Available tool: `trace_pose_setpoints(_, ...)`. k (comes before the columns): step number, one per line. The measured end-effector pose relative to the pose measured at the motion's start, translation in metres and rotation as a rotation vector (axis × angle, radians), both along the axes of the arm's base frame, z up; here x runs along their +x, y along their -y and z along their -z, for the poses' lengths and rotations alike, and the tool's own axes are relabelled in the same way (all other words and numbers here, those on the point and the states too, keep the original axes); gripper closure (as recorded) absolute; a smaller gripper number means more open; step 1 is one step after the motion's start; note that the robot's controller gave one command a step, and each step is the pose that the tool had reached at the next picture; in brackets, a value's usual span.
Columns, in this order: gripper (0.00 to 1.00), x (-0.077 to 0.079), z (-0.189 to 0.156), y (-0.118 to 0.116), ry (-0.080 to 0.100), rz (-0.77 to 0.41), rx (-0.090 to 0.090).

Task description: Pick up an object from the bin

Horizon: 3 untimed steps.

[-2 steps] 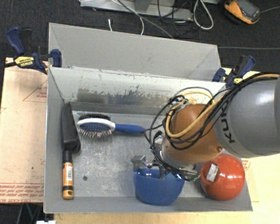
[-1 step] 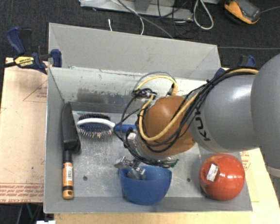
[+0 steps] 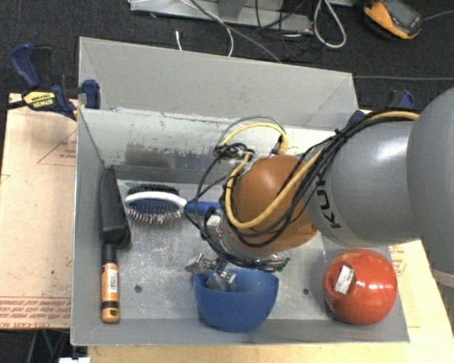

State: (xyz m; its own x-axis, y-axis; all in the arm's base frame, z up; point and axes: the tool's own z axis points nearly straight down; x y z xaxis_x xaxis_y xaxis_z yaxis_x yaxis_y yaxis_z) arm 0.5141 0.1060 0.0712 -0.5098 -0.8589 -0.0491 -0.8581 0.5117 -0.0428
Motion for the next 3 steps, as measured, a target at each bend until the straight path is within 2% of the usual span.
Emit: trace_pose_setpoints(3, 1.0, 0.0, -0.054, 0.0, 0.002, 0.002, 0.001)
